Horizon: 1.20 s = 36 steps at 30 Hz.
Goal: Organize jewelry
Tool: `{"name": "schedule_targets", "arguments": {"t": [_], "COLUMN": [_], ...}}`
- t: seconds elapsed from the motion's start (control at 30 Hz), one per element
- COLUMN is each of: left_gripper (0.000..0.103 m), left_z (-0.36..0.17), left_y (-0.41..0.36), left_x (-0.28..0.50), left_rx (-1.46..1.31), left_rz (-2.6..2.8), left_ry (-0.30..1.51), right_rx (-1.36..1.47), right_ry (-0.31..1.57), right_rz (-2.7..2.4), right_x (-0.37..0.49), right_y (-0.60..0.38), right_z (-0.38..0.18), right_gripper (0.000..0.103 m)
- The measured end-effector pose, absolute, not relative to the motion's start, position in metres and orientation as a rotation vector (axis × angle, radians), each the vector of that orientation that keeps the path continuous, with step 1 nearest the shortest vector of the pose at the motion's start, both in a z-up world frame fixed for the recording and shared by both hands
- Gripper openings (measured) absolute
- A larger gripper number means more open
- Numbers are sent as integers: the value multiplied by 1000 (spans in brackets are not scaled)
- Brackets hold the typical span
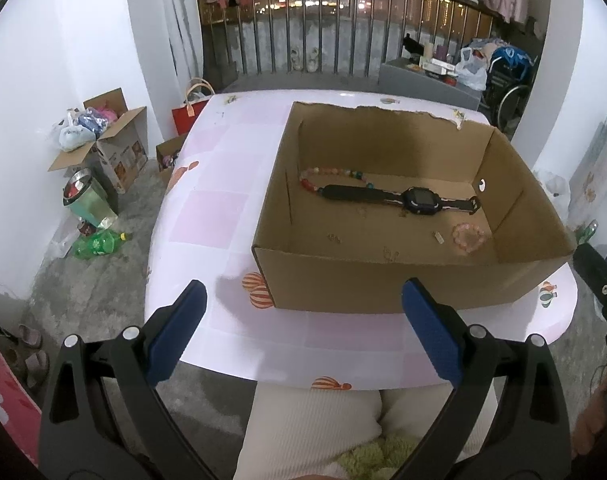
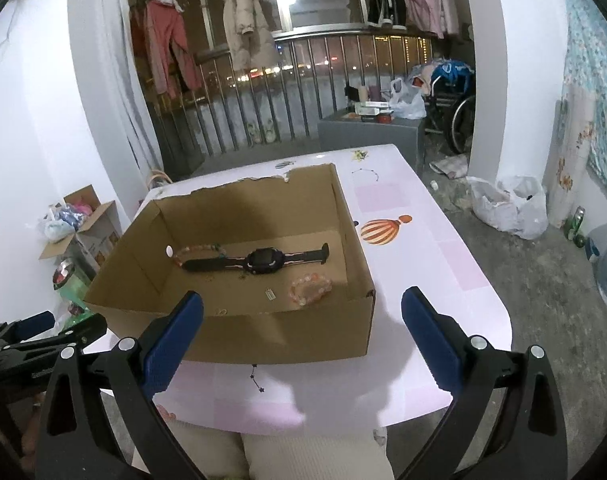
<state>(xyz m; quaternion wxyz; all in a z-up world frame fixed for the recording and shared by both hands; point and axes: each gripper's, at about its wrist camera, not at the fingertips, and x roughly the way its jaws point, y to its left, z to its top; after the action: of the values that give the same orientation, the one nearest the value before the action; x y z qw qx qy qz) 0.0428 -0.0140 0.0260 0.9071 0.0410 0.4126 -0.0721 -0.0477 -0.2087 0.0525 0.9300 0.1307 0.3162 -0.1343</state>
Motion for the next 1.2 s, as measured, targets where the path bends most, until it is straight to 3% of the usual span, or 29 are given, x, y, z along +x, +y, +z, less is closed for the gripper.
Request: {"name": "schedule_targets", "arguments": {"t": [1.2], "left_gripper": [94], "left_z": [25], "left_y": [-18], "left_x": [50], "left_rx": [81], "left_rz": [-146], "left_ry": [960], "right_rx": [280], "right_ry": [833], "right_rz": [-238], "right_x": [-30], "right_y": [-208], "right_z": [46], "right_gripper": [97]}}
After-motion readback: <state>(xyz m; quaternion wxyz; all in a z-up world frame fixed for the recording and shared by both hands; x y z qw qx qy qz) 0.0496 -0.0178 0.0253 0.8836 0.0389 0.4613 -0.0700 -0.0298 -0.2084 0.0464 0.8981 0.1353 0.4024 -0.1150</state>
